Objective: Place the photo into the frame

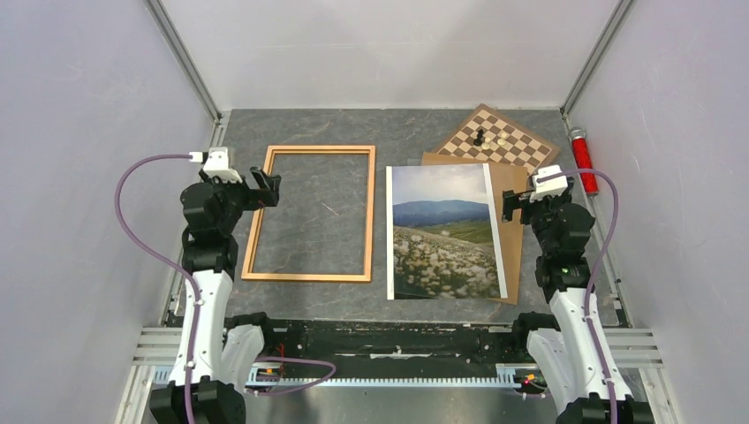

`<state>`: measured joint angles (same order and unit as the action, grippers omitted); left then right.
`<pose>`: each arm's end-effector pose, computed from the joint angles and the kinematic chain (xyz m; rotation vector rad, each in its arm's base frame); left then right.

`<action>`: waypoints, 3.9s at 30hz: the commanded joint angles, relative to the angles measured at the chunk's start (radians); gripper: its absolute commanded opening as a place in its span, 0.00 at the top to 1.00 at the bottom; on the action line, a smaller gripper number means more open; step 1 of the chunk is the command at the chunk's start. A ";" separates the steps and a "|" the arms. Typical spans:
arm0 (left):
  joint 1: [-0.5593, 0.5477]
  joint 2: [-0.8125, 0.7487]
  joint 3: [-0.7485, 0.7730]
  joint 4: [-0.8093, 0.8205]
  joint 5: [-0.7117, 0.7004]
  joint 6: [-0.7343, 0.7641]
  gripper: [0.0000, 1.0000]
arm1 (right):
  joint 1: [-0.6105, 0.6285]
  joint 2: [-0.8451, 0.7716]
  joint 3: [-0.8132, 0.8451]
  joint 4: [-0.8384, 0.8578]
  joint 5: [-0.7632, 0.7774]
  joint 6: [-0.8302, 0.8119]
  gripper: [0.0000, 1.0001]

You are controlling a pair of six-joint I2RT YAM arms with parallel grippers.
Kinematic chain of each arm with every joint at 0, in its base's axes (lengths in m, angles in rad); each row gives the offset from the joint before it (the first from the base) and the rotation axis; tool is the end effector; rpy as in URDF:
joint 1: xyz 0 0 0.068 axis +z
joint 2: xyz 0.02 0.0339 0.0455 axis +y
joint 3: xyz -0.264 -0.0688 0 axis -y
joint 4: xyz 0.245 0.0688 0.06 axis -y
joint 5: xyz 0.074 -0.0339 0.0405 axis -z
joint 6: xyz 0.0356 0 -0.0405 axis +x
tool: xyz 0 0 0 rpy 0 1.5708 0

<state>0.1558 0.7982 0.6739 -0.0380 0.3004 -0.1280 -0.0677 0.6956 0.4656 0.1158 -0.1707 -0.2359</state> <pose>0.1922 0.0195 0.3143 -0.0243 1.7315 -0.2396 0.1779 -0.0060 0.2728 -0.2687 1.6625 -0.0844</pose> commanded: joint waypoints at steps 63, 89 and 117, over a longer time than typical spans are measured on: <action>-0.766 1.041 0.523 -0.173 0.256 -0.242 0.07 | -0.047 0.449 0.019 -0.271 -0.143 -0.045 0.09; -0.808 1.190 0.608 -0.182 0.216 -0.225 0.07 | -0.088 0.454 0.039 -0.291 -0.163 -0.045 0.09; -0.809 1.211 0.502 0.147 0.511 -0.279 0.14 | -0.091 0.532 0.048 -0.290 -0.210 -0.021 0.13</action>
<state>-0.6369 2.0079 1.2026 -0.0097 0.6983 -0.3618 -0.1604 1.2102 0.5087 -0.1627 -0.3504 -0.2729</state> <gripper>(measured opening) 0.873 0.877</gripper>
